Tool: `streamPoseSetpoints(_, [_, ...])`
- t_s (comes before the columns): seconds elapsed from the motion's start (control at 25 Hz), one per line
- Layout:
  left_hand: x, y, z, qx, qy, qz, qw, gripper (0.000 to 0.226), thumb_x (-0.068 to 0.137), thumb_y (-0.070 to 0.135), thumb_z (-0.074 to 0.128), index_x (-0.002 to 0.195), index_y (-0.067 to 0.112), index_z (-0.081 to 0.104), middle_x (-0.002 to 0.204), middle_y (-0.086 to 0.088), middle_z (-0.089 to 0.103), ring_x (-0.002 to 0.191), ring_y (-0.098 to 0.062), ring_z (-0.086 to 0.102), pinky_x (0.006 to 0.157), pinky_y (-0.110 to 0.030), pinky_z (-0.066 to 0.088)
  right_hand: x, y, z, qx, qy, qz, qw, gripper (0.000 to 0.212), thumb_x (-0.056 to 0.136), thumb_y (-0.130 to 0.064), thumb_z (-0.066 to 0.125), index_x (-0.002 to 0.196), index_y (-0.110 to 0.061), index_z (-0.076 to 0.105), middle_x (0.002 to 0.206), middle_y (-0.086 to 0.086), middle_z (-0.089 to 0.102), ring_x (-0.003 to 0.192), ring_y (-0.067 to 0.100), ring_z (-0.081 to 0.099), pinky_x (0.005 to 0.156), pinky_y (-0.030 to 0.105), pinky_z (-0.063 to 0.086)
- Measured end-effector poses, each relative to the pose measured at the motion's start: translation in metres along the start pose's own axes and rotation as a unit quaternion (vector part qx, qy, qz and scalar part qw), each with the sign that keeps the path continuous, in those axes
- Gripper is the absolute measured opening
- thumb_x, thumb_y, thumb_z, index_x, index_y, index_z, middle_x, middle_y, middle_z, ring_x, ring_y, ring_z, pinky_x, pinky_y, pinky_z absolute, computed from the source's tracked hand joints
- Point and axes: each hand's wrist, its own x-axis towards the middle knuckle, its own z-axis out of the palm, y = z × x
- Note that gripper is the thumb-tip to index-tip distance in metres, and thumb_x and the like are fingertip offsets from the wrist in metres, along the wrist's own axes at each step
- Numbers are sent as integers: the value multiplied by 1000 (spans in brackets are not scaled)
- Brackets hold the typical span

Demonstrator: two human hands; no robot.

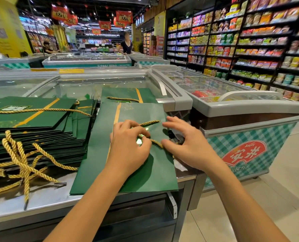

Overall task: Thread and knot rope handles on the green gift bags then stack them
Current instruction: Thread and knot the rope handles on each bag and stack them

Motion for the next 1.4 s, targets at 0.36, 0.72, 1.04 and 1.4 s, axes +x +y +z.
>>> streamPoseSetpoints(0.36, [23, 9, -26, 237, -139, -173, 946, 44, 84, 56, 56, 103, 17, 55, 121, -5, 37, 117, -28, 30, 91, -43, 28, 0, -9, 3, -87, -36, 17, 995, 59, 94, -41, 68, 148, -24, 52, 160, -10, 38, 146, 10, 36, 125, 34, 24])
streamPoseSetpoints(0.72, [35, 12, -47, 254, -239, -87, 933, 19, 87, 28, 63, 86, 10, 59, 102, -7, 45, 99, -29, 39, 88, -40, 47, 6, -2, 0, -45, -12, 51, 998, 52, 86, -39, 79, 135, -29, 65, 146, -11, 56, 136, 7, 49, 112, 26, 36])
streamPoseSetpoints(1.04, [32, 0, -32, 69, -86, -148, 983, 33, 94, 20, 46, 64, 6, 47, 72, -11, 49, 72, -27, 47, 61, -35, 41, 5, 1, 2, 12, 0, 76, 997, 46, 86, -30, 81, 130, -32, 68, 133, -11, 66, 121, 3, 56, 104, 23, 44])
streamPoseSetpoints(1.4, [20, -3, -56, -264, -151, -242, 921, 25, 89, 9, 72, 88, 12, 47, 98, -20, 71, 98, -28, 69, 83, -33, 51, 7, 2, 6, -16, 4, 72, 997, 47, 87, -30, 80, 132, -30, 66, 136, -9, 64, 127, 9, 56, 106, 27, 44])
